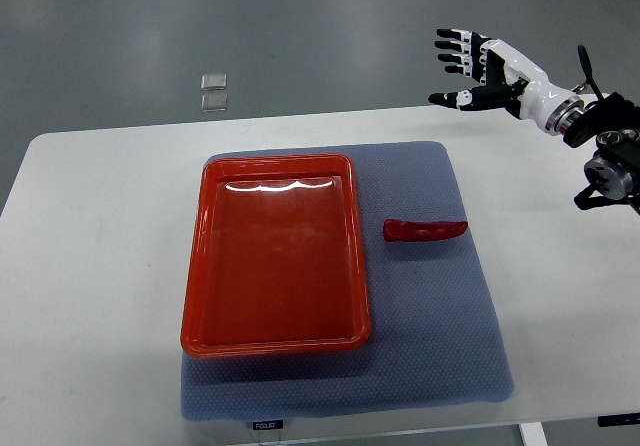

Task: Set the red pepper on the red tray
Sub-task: 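Swing the right hand over the red pepper, fingers pointing down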

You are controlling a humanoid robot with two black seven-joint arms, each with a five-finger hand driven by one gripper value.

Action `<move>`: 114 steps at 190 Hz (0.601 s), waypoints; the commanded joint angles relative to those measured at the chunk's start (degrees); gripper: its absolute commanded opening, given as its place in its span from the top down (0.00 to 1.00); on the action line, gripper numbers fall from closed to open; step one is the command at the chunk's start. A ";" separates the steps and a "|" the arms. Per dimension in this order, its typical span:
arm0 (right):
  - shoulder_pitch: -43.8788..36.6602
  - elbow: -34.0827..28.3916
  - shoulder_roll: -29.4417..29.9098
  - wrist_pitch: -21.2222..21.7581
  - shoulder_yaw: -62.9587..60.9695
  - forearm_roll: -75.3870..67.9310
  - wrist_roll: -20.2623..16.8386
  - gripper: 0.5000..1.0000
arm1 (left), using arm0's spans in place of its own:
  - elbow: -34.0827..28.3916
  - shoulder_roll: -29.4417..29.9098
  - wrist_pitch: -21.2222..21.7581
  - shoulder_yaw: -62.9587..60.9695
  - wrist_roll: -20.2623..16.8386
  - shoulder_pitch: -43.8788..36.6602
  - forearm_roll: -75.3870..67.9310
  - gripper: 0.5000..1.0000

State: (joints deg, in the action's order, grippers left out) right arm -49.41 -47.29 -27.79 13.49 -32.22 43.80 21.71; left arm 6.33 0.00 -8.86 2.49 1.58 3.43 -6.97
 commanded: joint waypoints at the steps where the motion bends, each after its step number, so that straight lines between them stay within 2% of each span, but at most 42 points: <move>1: -2.27 -5.19 -4.73 2.42 5.50 6.13 0.00 0.17 | 0.00 0.00 -0.02 0.06 0.00 0.00 0.03 0.00; 28: -6.58 -13.27 -9.56 4.53 11.74 15.27 -0.44 0.17 | 0.00 0.00 0.07 0.06 0.00 0.09 -0.06 0.00; 46: -9.03 -16.78 -10.53 4.79 16.13 19.66 -5.18 0.17 | 0.00 0.00 -0.02 0.06 0.00 0.09 0.03 0.00; 67: -10.88 -17.05 -9.74 4.26 21.85 23.35 -8.70 0.18 | 0.00 0.00 -0.02 0.06 0.00 0.09 0.03 0.00; 114: -11.85 -16.44 -7.19 3.39 28.62 27.40 -10.81 0.20 | 0.00 0.00 0.07 0.06 0.00 0.09 0.03 0.00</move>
State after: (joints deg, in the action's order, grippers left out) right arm -61.07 -64.11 -35.85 17.07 -5.30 70.48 11.71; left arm 6.33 0.00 -8.87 2.55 1.58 3.52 -6.97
